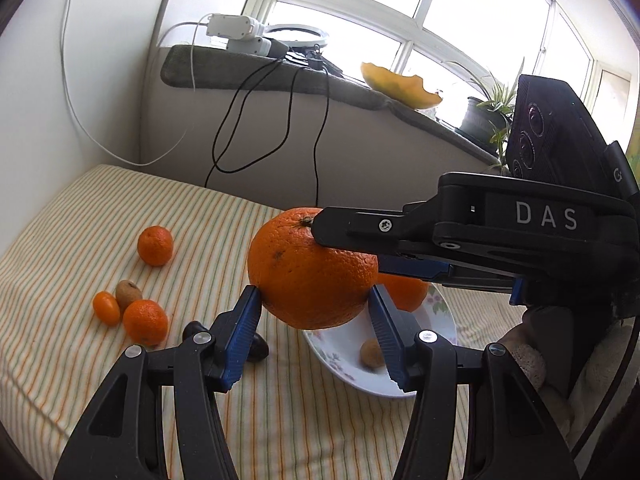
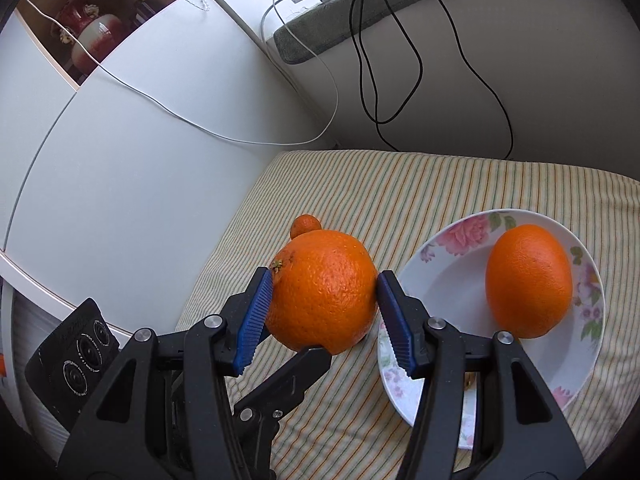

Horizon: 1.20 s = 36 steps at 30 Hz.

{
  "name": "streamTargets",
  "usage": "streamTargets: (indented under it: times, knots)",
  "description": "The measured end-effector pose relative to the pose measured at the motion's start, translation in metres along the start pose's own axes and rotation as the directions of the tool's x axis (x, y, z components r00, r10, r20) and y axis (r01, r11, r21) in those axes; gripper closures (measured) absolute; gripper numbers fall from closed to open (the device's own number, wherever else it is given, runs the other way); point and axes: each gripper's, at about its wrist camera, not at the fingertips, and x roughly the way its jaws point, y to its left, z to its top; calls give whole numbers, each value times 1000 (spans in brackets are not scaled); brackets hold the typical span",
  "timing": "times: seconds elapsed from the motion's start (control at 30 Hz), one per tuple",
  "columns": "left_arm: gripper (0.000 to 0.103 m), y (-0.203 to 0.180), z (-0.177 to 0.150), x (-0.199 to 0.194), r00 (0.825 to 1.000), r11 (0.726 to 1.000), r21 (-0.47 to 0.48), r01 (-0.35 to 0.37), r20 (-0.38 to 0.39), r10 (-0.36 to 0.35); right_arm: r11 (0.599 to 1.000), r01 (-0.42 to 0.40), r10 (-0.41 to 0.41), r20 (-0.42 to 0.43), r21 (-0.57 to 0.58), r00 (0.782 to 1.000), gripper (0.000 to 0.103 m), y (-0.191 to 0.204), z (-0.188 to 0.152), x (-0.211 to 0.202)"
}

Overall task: Organize fruits
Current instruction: 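Carry the tangerine with the right tool over the white bowl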

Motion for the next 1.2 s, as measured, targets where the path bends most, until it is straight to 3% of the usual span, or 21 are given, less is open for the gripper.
streamTargets:
  times: [0.33, 1.2]
  knots:
    - [48, -20, -1, 24, 998, 999, 15, 38, -46, -38, 999, 34, -34, 8, 33, 999, 46, -30, -4, -8]
    - [48, -26, 0, 42, 990, 997, 19, 76, -121, -73, 994, 104, -104, -12, 26, 995, 46, -41, -10, -10]
